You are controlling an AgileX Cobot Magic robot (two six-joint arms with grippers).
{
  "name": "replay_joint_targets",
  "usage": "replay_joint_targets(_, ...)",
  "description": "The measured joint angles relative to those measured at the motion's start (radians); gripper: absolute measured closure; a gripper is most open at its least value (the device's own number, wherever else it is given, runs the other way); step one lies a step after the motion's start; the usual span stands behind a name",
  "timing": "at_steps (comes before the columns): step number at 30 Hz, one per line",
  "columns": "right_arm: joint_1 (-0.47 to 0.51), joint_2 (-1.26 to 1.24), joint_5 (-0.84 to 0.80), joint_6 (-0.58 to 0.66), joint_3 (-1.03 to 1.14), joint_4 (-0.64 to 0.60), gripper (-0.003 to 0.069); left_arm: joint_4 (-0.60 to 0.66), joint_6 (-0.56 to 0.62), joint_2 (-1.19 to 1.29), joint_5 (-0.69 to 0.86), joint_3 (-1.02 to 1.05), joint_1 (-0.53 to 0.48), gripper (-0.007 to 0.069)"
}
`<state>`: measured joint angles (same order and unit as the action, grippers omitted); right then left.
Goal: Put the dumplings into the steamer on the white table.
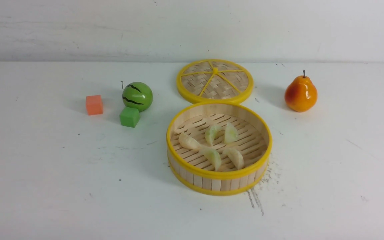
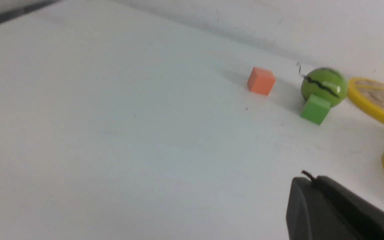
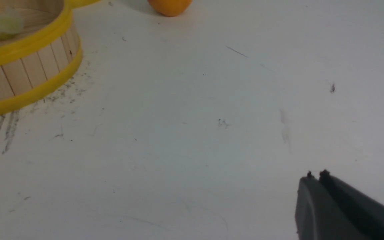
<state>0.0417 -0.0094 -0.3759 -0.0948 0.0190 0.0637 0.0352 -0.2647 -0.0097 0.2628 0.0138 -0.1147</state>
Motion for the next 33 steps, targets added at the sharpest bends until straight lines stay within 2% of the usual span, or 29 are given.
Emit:
replay_joint_targets(7,0.000,0.000,0.000,0.000,0.000,0.000,0.0636,-0.007,-0.005,0.000,0.096,0.014,0.043,0.0638)
replay_joint_targets(11,0.000,0.000,0.000,0.000,0.000,0.000,0.0631,-0.007,-0.005,0.000,0.100,0.014,0.068,0.0638)
replay_joint_targets(33,0.000,0.000,0.000,0.000,0.000,0.000,0.0613,-0.011,-0.005,0.000,0.100,0.015,0.068,0.0638)
